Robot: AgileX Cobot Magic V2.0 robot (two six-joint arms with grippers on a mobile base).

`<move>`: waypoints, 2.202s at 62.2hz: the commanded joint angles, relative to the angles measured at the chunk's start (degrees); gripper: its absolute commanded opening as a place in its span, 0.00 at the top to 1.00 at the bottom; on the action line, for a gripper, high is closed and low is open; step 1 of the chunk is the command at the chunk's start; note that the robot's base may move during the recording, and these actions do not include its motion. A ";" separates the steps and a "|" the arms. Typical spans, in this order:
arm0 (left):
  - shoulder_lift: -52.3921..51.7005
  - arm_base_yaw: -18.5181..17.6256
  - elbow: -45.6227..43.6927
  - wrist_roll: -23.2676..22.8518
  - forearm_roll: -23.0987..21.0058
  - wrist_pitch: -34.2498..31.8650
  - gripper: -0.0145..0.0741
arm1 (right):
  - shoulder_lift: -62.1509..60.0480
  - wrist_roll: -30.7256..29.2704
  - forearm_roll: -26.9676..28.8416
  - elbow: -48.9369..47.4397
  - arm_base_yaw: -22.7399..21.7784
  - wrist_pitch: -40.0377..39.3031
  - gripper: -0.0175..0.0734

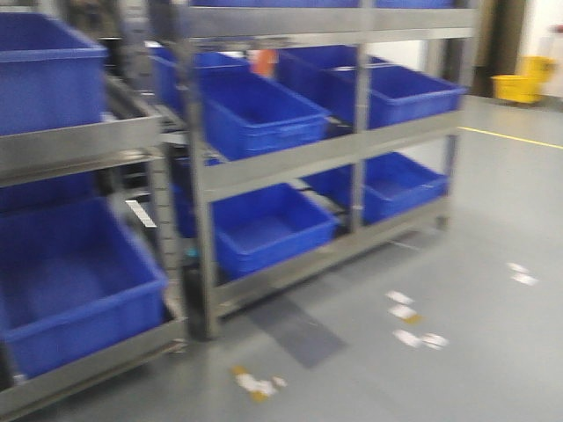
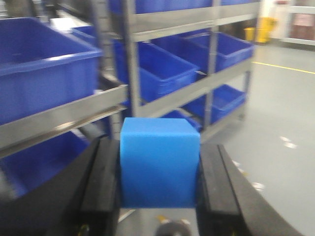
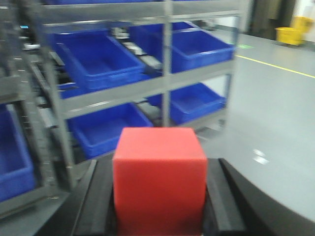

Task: Sort and place red and blue blocks on shelf
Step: 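Drive the base across the floor up to the shelf of blue bins, then lower both held cubes into the two adjacent blue bins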

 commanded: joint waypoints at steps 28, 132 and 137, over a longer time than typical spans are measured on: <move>0.37 0.04 -2.01 0.02 -0.40 -4.42 0.70 | 0.46 -0.16 0.05 -1.60 -0.07 -5.00 0.74; 0.37 0.04 -2.01 0.02 -0.40 -4.42 0.70 | 0.46 -0.16 0.05 -1.60 -0.07 -5.00 0.74; 0.37 0.04 -2.01 0.02 -0.40 -4.42 0.70 | 0.46 -0.16 0.05 -1.60 -0.07 -5.00 0.74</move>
